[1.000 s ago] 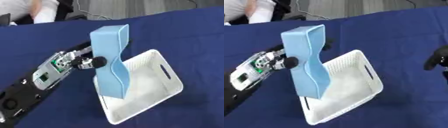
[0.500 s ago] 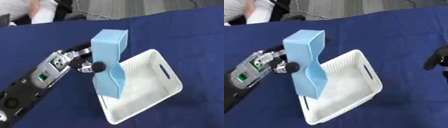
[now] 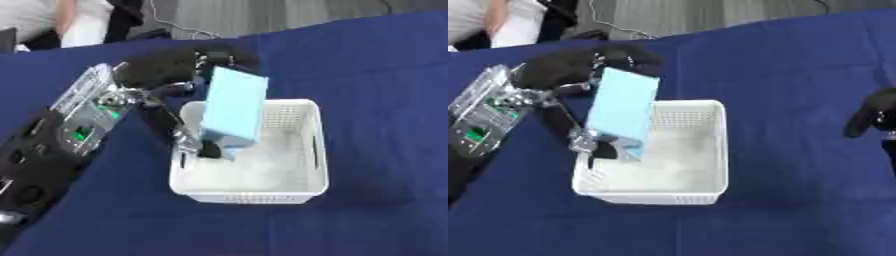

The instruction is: Pick up objects on the table and place them in the box.

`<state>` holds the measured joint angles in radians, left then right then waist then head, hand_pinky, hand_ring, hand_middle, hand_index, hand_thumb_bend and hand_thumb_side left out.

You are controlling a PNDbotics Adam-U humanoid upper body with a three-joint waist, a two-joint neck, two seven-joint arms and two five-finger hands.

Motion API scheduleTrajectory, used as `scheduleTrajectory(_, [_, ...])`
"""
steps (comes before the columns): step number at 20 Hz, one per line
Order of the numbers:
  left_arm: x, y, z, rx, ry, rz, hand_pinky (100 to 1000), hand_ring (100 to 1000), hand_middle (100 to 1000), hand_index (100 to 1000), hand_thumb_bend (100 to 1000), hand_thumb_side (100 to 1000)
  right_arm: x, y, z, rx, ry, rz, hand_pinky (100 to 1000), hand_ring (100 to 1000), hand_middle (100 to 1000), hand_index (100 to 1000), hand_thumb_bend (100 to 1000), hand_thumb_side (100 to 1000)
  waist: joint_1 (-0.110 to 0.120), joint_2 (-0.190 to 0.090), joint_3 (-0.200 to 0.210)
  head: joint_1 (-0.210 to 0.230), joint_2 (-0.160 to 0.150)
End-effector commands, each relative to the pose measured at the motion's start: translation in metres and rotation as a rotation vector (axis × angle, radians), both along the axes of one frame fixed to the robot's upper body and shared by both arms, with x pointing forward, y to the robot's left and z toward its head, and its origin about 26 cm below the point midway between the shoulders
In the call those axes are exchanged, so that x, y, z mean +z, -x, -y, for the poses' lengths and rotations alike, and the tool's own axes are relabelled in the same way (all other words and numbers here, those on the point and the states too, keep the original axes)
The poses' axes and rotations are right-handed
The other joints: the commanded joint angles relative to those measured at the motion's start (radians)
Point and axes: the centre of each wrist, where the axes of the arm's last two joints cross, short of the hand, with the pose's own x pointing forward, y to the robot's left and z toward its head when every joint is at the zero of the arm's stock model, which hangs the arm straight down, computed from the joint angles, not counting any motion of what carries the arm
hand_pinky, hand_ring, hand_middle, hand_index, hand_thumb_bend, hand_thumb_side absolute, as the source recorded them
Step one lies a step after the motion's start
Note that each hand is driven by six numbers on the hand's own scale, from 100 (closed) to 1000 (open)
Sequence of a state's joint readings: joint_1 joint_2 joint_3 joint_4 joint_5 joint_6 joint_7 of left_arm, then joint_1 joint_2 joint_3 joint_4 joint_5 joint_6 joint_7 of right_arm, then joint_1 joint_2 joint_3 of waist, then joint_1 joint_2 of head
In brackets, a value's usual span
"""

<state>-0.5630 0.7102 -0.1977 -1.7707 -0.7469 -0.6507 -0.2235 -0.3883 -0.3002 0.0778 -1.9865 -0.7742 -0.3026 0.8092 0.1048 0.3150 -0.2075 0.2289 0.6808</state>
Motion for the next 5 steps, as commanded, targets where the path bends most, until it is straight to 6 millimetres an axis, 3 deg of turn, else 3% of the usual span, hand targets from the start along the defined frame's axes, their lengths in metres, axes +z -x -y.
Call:
scheduleTrajectory(1, [0.0075, 0.0015, 0.0004, -0.029, -0.062, 0.076, 1000, 1000, 1000, 1000, 766, 796, 0.007, 0.0018, 0.0009, 0.023, 0.02, 0.162, 673, 797, 846, 804, 100, 770, -0.003, -0.021, 0.0, -0.005, 0.003])
scheduleTrajectory(2, [0.0056, 0.0005, -0.0003, -0.036, -0.061, 0.077, 1000, 1000, 1000, 1000, 707, 804, 0.007, 0.0018, 0.0009, 0.023, 0.02, 0.162, 673, 797, 846, 804, 100, 770, -0.003, -0.021, 0.0, -0.005, 0.003])
scheduleTrajectory(5, [0.0005, -0.0027, -0.0027, -0.045, -0.052, 0.064, 1000, 1000, 1000, 1000, 684, 822, 0.0069, 0.0019, 0.0009, 0.023, 0.021, 0.162, 674, 797, 846, 804, 100, 770, -0.003, -0.021, 0.001, -0.003, 0.004])
